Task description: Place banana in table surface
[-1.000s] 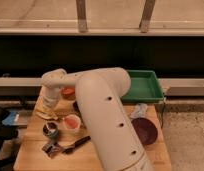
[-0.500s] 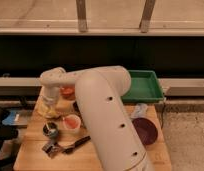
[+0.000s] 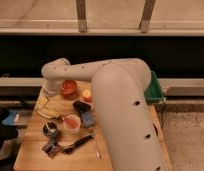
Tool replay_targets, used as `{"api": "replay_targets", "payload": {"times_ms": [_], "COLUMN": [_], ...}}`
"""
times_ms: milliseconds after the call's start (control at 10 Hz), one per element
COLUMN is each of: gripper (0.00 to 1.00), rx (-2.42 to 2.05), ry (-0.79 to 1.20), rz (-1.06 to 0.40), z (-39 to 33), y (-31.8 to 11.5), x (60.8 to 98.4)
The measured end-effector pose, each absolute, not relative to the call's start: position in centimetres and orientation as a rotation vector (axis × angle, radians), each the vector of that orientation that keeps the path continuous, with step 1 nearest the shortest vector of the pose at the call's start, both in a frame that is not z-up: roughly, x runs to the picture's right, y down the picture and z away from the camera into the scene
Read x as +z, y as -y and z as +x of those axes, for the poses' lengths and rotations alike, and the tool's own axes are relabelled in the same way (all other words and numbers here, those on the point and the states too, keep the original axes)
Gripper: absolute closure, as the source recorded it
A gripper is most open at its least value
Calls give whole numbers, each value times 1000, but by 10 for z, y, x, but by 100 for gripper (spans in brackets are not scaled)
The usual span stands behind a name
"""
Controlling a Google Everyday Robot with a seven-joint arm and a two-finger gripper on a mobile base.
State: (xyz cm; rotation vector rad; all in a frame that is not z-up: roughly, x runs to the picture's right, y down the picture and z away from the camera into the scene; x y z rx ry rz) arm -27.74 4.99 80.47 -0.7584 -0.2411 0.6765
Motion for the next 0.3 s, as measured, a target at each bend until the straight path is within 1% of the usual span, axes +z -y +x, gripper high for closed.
{"api": "replay_targets", "payload": {"times_ms": [300], "gripper": [20], "rx": [673], "ry": [247], "rz": [-759], "z": [-280], "y": [-50], "x": [802]}}
